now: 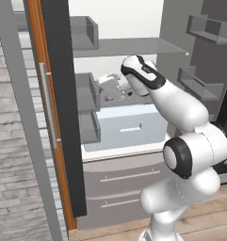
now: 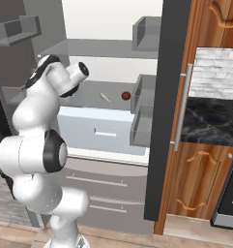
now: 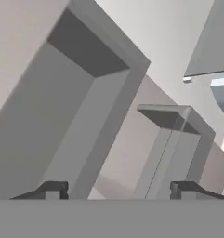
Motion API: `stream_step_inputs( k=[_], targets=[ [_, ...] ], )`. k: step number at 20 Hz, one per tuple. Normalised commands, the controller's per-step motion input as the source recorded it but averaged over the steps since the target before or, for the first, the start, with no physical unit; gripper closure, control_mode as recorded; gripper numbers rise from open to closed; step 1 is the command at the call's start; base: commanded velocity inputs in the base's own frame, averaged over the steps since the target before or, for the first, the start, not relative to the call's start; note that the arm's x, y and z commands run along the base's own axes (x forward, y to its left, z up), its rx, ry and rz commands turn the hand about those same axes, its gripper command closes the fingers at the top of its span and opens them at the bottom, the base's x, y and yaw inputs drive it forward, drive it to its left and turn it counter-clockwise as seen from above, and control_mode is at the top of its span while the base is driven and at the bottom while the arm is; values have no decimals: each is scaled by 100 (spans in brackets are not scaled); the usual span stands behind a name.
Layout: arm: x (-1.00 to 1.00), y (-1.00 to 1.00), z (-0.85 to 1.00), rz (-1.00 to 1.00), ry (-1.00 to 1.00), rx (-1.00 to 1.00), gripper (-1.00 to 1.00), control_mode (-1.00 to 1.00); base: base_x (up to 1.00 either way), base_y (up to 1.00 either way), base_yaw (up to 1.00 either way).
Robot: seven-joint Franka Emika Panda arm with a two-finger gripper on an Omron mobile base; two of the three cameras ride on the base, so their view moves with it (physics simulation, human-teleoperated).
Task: Open the fridge, remove the apple, lime, and fish, and place them on any counter.
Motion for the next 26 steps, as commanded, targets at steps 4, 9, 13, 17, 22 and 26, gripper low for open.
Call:
stream_step_inputs(
  k=[4, 9, 13, 17, 22, 26],
  targets=[
    [-9, 31, -1, -11, -4, -1, -100, -100, 0, 0, 0],
    [-86, -51, -5, -24, -10, -7, -100, -100, 0, 0, 0],
    [-69, -89, 12, -46, -9, -23, -100, -100, 0, 0, 0],
    [-60, -92, 0, -45, 0, -10, -100, -100, 0, 0, 0],
    [-37, -88, 7, -44, -2, -19, -100, -100, 0, 0, 0],
    [-19, -64, 23, -36, 1, -34, -100, -100, 0, 0, 0]
  ],
)
